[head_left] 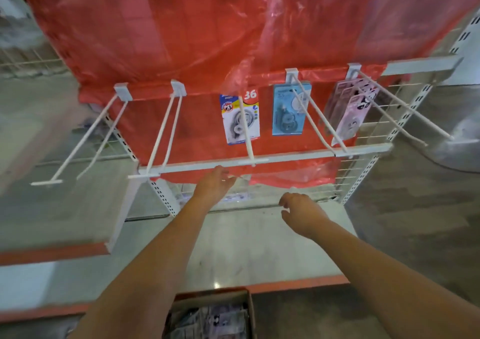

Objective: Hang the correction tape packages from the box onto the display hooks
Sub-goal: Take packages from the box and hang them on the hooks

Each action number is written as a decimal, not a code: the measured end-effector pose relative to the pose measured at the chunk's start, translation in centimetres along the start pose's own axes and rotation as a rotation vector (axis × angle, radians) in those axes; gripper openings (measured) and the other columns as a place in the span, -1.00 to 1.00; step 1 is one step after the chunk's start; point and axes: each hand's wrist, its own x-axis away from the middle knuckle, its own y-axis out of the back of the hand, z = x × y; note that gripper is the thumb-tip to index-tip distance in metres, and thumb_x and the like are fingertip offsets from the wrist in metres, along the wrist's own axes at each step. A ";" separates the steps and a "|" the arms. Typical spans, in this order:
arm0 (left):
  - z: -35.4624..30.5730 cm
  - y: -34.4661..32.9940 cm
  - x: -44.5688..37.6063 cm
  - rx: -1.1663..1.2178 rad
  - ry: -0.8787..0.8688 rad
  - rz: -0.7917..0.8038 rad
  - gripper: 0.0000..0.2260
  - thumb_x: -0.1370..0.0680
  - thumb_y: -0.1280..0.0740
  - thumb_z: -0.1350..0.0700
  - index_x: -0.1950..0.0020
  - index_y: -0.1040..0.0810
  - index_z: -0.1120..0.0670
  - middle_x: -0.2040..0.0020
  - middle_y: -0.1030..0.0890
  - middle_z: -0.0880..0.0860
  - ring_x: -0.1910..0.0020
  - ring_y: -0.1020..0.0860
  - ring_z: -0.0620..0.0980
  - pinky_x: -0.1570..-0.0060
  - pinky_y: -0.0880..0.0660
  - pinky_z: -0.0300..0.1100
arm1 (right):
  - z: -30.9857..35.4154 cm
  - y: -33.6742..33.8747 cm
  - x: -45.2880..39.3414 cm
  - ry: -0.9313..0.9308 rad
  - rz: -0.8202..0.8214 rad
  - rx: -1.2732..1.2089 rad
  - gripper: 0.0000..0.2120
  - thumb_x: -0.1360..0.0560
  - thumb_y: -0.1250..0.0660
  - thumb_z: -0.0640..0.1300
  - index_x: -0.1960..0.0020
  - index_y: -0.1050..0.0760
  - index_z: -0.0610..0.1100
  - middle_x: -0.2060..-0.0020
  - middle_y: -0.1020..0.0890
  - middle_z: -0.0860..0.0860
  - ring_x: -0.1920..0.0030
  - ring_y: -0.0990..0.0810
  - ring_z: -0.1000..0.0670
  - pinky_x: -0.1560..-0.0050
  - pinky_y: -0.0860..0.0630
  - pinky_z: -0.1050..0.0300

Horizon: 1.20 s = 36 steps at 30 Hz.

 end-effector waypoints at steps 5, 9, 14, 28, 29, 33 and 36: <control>4.4 -0.8 5.8 -0.297 -0.103 -0.014 -0.74 -0.57 -0.28 -0.01 -0.20 -0.53 0.06 -0.14 -0.60 0.07 -0.15 -0.53 0.08 -0.10 -0.45 -0.12 | 2.5 -1.6 2.4 0.062 0.015 0.048 -0.68 -0.54 -0.18 -0.18 -0.29 -0.41 -0.10 -0.24 -0.52 -0.07 -0.23 -0.47 -0.11 -0.17 -0.44 0.05; 8.9 -2.0 10.2 -0.469 -0.083 0.003 -0.75 -0.60 -0.22 -0.03 -0.21 -0.51 0.03 -0.18 -0.58 0.03 -0.18 -0.51 0.05 -0.16 -0.44 -0.09 | 3.5 -5.4 4.4 0.124 0.088 0.086 -0.66 -0.57 -0.17 -0.15 -0.34 -0.37 -0.12 -0.27 -0.49 -0.08 -0.27 -0.43 -0.12 -0.23 -0.43 -0.01; 16.1 -5.2 14.8 -0.556 0.009 0.111 -0.71 -0.61 -0.19 -0.06 -0.26 -0.46 0.03 -0.22 -0.54 0.04 -0.21 -0.48 0.06 -0.20 -0.42 -0.05 | 2.8 -14.1 6.6 0.137 0.199 0.094 -0.66 -0.57 -0.17 -0.15 -0.34 -0.37 -0.10 -0.28 -0.47 -0.08 -0.27 -0.43 -0.11 -0.25 -0.42 0.01; 42.1 -23.3 15.9 -0.418 0.242 0.270 -0.79 -0.63 -0.16 0.03 -0.18 -0.48 0.06 -0.08 -0.59 0.04 -0.03 -0.54 0.02 0.01 -0.46 -0.13 | -1.0 -42.5 3.4 0.127 0.466 0.217 -0.70 -0.60 -0.11 -0.20 -0.31 -0.36 -0.22 -0.29 -0.46 -0.18 -0.25 -0.45 -0.17 -0.18 -0.41 0.05; 43.5 -24.7 15.5 -0.410 0.252 0.265 -0.80 -0.64 -0.15 0.04 -0.18 -0.48 0.06 -0.07 -0.59 0.05 0.00 -0.54 0.02 0.05 -0.44 -0.13 | -1.1 -44.6 2.7 0.132 0.478 0.232 -0.70 -0.61 -0.09 -0.21 -0.32 -0.35 -0.23 -0.29 -0.45 -0.18 -0.26 -0.45 -0.17 -0.19 -0.41 0.04; 48.7 -29.3 12.4 -0.435 0.292 0.157 -0.80 -0.65 -0.11 0.09 -0.11 -0.50 0.09 0.05 -0.55 0.06 0.07 -0.50 0.01 0.05 -0.43 -0.10 | -1.3 -52.1 -0.8 0.176 0.548 0.330 -0.69 -0.63 -0.06 -0.24 -0.33 -0.38 -0.23 -0.25 -0.49 -0.16 -0.21 -0.50 -0.13 -0.17 -0.44 0.04; 51.8 -31.9 9.6 -0.467 0.295 0.168 -0.91 -0.61 -0.20 0.13 0.03 -0.49 0.07 0.06 -0.55 0.05 0.12 -0.47 -0.03 0.00 -0.45 -0.10 | -2.0 -56.7 -3.9 0.180 0.540 0.337 -0.70 -0.62 -0.09 -0.23 -0.32 -0.38 -0.21 -0.23 -0.50 -0.16 -0.19 -0.50 -0.15 -0.14 -0.44 0.03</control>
